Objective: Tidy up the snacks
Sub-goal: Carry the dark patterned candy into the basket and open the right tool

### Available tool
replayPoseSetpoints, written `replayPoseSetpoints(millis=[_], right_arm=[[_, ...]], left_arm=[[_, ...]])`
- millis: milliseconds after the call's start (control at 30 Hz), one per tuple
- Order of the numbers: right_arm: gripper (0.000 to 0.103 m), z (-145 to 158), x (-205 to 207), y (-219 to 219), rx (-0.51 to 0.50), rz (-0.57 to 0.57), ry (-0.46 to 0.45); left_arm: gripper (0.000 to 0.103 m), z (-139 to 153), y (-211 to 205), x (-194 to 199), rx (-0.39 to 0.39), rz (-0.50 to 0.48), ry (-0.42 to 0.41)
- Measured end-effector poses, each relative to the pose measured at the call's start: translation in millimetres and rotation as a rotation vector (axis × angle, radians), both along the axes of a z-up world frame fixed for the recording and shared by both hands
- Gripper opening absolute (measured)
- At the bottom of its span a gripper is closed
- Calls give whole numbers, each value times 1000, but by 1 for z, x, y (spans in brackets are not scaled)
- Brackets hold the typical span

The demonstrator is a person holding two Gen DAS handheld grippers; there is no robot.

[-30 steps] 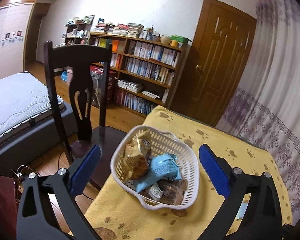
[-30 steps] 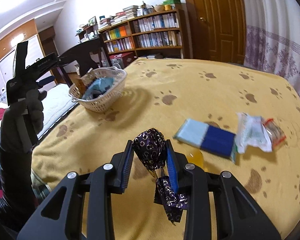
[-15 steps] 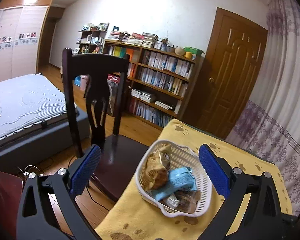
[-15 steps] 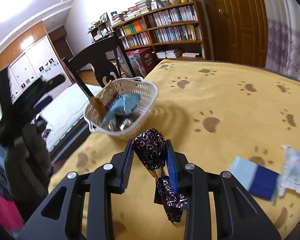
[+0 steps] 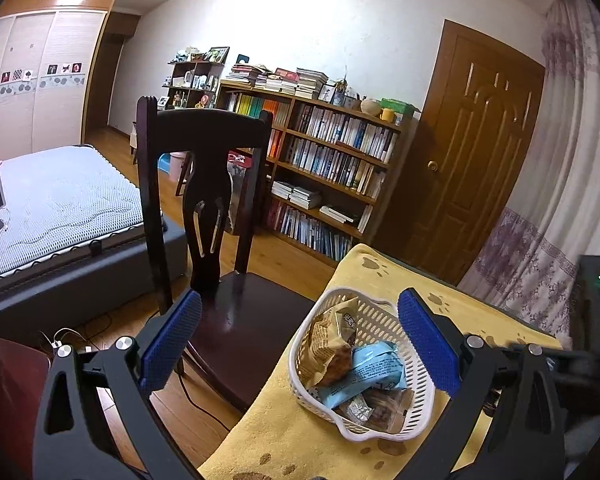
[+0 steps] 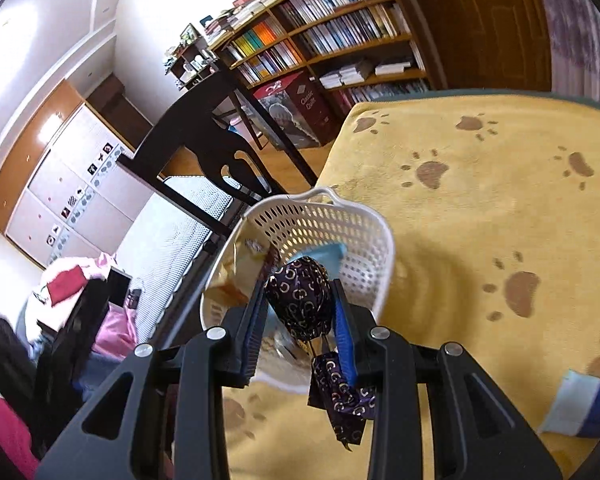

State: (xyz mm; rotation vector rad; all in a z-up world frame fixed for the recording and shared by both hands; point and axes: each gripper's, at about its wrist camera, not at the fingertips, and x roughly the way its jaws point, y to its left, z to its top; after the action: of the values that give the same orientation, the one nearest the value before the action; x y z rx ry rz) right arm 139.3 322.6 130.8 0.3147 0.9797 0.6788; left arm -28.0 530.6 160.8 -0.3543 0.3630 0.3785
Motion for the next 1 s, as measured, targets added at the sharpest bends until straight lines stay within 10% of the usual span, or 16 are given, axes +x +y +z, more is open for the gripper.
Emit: replayPoseSetpoints(millis=[367,1000], right_arm=[[43,-35,46,11,14,-117,101],[43,-33,4,0,-40,-46,26]], left_arm=[[100,-1,9,0,-30,18,-10],[100,6,1,-3,-22,-4,-30]])
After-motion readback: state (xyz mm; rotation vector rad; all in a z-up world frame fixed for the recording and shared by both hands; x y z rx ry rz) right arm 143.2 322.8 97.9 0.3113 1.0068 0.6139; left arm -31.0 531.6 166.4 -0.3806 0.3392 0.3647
